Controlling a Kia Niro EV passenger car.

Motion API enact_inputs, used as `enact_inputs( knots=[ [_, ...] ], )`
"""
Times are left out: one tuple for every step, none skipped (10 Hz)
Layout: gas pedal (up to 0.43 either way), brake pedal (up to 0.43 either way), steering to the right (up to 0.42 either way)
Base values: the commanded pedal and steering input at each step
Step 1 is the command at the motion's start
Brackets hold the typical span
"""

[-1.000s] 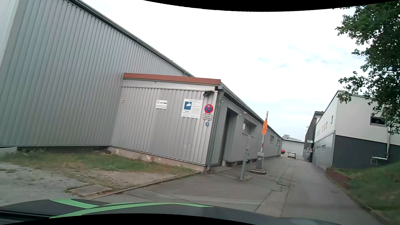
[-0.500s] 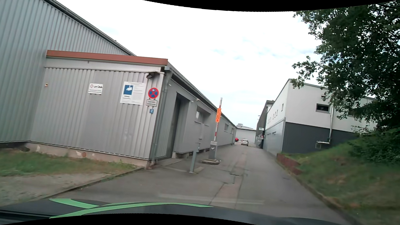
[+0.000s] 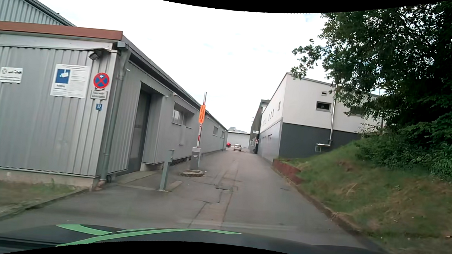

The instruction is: Follow the waypoints while adhering to traffic rules and regulations

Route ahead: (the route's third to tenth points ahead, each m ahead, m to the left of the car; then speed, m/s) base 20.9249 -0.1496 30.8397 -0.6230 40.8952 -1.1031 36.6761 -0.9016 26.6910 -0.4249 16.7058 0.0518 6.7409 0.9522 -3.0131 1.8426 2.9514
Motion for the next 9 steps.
enact_inputs(
  knots=[
    [0.059,0.000,0.297],
    [0.059,0.000,0.258],
    [0.059,0.000,0.214],
    [0.059,0.000,0.172],
    [0.059,0.000,0.128],
    [0.059,0.000,0.105],
    [0.059,0.000,0.093],
    [0.059,0.000,0.065],
    [0.059,0.000,0.023]
  ],
)
